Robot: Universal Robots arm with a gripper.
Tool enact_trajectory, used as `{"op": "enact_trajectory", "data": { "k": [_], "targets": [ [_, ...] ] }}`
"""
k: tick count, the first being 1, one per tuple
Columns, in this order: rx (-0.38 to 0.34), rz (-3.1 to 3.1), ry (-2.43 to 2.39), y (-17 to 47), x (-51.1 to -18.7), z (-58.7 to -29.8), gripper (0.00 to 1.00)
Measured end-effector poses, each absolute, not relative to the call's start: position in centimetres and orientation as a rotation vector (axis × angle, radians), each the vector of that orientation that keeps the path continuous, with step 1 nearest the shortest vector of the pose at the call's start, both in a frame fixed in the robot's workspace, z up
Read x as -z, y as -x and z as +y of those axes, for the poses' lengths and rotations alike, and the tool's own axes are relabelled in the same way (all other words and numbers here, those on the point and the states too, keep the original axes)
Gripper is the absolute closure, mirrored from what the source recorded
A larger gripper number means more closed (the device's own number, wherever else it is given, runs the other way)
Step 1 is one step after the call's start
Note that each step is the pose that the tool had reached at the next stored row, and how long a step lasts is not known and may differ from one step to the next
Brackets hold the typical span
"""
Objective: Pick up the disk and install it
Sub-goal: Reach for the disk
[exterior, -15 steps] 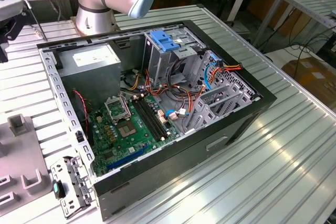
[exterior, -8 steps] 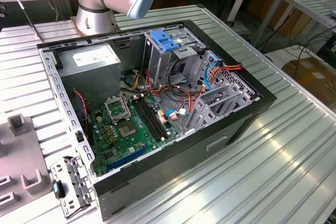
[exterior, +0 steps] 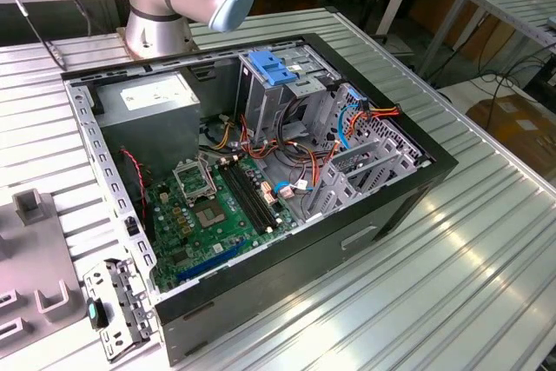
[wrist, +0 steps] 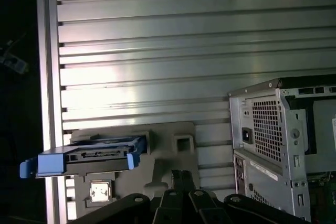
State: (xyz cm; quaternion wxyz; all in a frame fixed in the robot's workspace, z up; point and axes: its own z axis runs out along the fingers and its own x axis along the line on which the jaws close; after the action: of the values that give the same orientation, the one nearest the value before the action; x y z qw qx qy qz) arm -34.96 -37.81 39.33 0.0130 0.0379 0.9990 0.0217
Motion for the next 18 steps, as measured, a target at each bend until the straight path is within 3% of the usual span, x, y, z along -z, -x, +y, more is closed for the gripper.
{"op": "enact_trajectory", "data": {
  "k": [18],
  "targets": [
    [-0.068,3.112,-0.118,43.0,-39.3,-37.3,0.89]
  ]
}}
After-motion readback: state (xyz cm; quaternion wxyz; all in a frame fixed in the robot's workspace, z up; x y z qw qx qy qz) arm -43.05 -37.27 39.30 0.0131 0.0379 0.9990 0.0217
